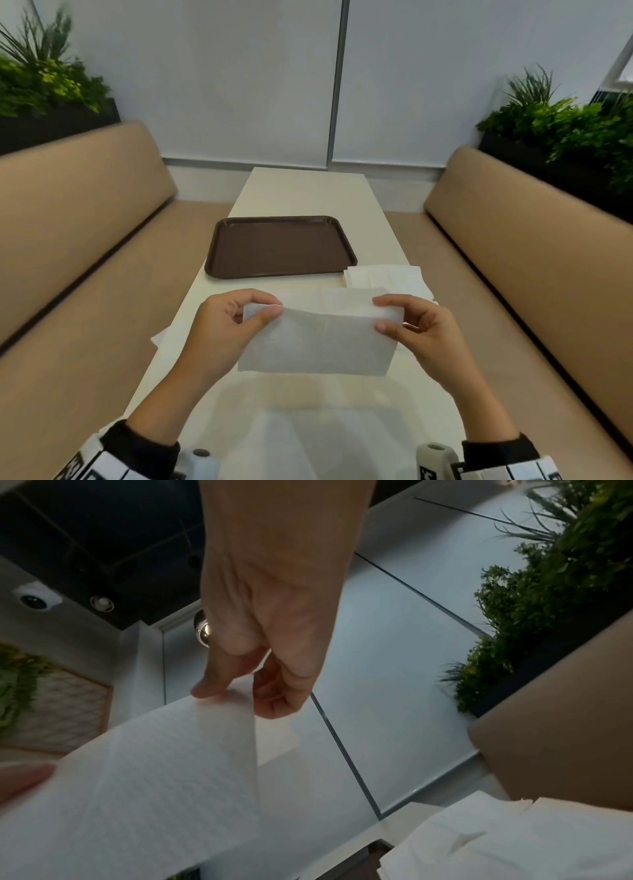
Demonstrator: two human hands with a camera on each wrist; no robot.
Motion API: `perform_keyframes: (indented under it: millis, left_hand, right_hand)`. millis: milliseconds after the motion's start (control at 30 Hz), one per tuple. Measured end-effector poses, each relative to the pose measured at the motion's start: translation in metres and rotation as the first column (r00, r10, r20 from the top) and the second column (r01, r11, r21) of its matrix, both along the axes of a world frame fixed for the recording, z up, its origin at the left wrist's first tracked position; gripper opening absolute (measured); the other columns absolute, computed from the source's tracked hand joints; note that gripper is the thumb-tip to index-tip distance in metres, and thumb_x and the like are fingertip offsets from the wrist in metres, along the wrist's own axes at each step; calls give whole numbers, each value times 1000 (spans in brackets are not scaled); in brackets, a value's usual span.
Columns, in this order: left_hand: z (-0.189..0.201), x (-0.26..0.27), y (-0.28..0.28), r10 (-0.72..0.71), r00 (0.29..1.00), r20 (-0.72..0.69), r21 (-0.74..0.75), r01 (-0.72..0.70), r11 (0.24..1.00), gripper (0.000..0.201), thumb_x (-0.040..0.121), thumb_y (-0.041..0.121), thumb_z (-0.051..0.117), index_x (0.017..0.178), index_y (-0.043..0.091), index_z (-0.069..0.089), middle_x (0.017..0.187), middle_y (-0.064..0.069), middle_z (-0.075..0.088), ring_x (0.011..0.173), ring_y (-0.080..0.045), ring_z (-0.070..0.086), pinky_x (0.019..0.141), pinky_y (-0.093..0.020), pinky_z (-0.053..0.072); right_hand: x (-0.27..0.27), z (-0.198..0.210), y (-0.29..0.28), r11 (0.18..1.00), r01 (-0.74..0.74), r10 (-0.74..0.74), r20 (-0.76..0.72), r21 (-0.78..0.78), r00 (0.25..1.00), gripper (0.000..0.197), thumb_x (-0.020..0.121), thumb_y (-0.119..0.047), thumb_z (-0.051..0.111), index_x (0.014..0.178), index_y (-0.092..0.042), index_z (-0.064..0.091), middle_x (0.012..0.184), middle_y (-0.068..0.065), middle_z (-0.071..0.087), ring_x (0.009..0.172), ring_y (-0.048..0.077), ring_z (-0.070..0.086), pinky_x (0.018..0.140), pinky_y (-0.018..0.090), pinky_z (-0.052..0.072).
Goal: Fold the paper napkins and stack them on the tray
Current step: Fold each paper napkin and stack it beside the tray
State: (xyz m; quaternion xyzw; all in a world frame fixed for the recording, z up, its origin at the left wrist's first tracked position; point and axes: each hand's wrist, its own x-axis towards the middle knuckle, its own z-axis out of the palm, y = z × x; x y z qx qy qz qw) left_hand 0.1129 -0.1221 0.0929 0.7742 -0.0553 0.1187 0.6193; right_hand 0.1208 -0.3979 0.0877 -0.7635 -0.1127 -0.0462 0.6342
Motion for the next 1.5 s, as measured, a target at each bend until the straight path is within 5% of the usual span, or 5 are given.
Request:
perform_keyframes:
  millis: [233, 500, 733, 1133, 1500]
  left_hand:
    - [15, -3, -23, -81, 990, 119, 275, 46, 960, 15, 80, 20, 73, 72, 32, 73, 78, 16, 69, 79, -8, 62, 65, -14, 46]
    - [39, -4, -39, -175, 966, 189, 614, 23, 789, 9, 79, 43, 66, 74, 36, 68, 124, 17, 47, 118, -1, 40, 95, -25, 33]
    - [44, 3, -29, -133, 986, 98, 433, 78, 898, 16, 86, 22, 66, 74, 32, 69, 81, 17, 68, 80, -2, 60, 67, -21, 41]
    - [-33, 77, -95, -381, 846, -372, 18, 417, 909, 27, 86, -3, 62, 99, 18, 72, 108, 3, 68, 94, -16, 67, 80, -26, 56]
    - [-114, 174, -189, -189, 841, -507, 92, 271, 958, 42, 77, 1, 73, 117, 9, 63, 123, -8, 55, 108, -23, 56, 87, -30, 53]
  right_hand:
    - [-11, 7, 10, 790, 166, -27, 237, -590, 971, 59, 50, -81, 60, 106, -64, 54, 123, -19, 28, 117, 3, 25, 100, 31, 22]
    - [2, 9, 28, 780, 125, 132, 356, -614, 925, 28, 81, -60, 54, 86, -37, 69, 91, -26, 61, 101, -2, 47, 86, 33, 27]
    - [-1, -4, -22, 903, -61, 120, 113, -426, 986, 24, 83, -21, 72, 83, -43, 63, 85, -22, 69, 88, -2, 64, 72, 6, 42]
    - [46, -41, -120, 982, -19, -32, -264, -190, 964, 21, 80, -22, 75, 101, -22, 69, 86, 5, 69, 77, 19, 63, 80, 32, 50]
    - [154, -90, -150, 780, 166, -394, -266, -604, 880, 29, 82, -10, 72, 109, -16, 65, 112, -1, 61, 97, 15, 54, 76, 22, 47]
